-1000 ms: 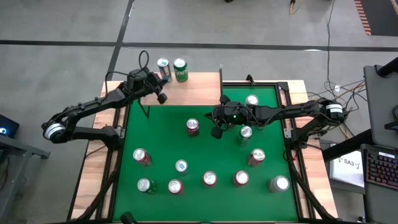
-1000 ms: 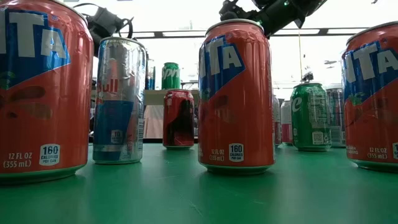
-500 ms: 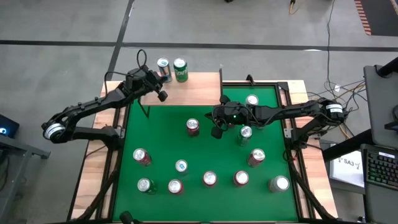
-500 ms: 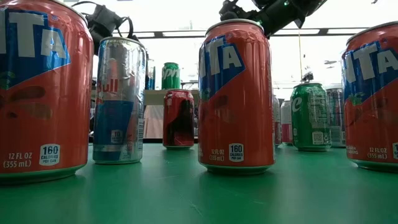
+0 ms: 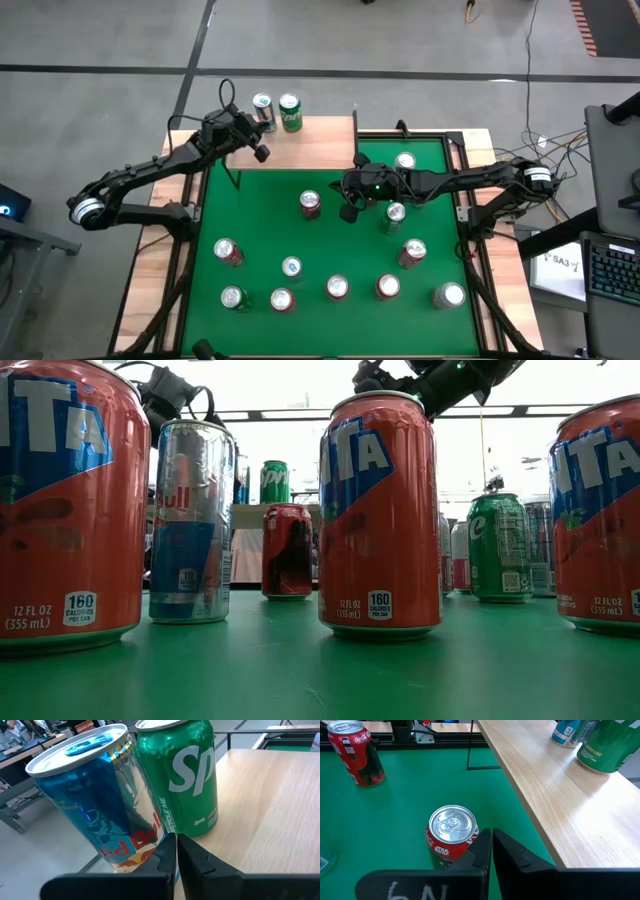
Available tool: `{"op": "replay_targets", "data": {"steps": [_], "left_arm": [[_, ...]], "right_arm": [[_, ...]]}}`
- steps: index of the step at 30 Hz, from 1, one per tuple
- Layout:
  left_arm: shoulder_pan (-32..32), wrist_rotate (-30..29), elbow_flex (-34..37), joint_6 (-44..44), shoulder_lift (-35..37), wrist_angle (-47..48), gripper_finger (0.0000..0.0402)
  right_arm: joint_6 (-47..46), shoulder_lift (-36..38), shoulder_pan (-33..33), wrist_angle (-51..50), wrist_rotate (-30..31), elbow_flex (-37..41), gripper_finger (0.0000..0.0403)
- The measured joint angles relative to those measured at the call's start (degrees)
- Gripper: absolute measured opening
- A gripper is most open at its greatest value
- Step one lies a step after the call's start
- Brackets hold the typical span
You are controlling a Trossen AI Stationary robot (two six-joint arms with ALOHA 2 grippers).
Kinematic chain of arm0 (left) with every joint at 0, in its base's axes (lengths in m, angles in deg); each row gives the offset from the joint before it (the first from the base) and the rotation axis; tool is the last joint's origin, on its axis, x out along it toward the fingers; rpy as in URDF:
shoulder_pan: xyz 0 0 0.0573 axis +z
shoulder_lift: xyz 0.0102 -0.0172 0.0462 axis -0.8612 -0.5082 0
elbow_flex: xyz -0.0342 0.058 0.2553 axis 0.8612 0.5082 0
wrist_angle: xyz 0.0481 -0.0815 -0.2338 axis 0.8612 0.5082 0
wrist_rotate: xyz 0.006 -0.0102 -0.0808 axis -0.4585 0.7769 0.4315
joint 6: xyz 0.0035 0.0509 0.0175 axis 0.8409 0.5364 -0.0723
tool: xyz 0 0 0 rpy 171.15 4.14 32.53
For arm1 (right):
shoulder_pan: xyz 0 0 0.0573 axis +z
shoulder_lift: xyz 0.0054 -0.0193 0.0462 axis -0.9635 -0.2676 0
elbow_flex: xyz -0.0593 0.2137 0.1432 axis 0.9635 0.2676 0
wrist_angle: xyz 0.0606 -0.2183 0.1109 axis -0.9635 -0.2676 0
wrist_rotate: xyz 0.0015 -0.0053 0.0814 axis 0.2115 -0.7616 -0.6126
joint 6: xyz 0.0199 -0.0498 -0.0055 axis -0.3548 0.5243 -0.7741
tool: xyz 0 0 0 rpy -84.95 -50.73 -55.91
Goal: Place canned beverage on shelf
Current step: Put the red can on the shelf
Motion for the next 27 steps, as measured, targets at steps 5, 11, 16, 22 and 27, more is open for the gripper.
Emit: {"op": "replay_targets", "data": {"steps": [5, 11, 16, 22, 27], "left_arm": [[0.0, 0.0, 0.0, -0.1, 0.0, 0.0, 0.0000], [0.0, 0.0, 0.0, -0.5, 0.0, -0.6, 0.0000], [0.0, 0.0, 0.0, -0.5, 0.0, -1.3, 0.0000], [0.0, 0.0, 0.0, -0.5, 0.0, -1.8, 0.0000], [0.0, 0.0, 0.0, -0.5, 0.0, -1.8, 0.0000]], "right_arm": [[0.0, 0.0, 0.0, 0.0, 0.0, 0.0, 0.0009], [0.1, 0.0, 0.0, 0.0, 0.0, 0.0, 0.0009], [0.1, 0.0, 0.0, 0.0, 0.0, 0.0, 0.0009], [0.1, 0.0, 0.0, 0.0, 0.0, 0.0, 0.0009], [0.1, 0.0, 0.0, 0.0, 0.0, 0.0, 0.0009]]}}
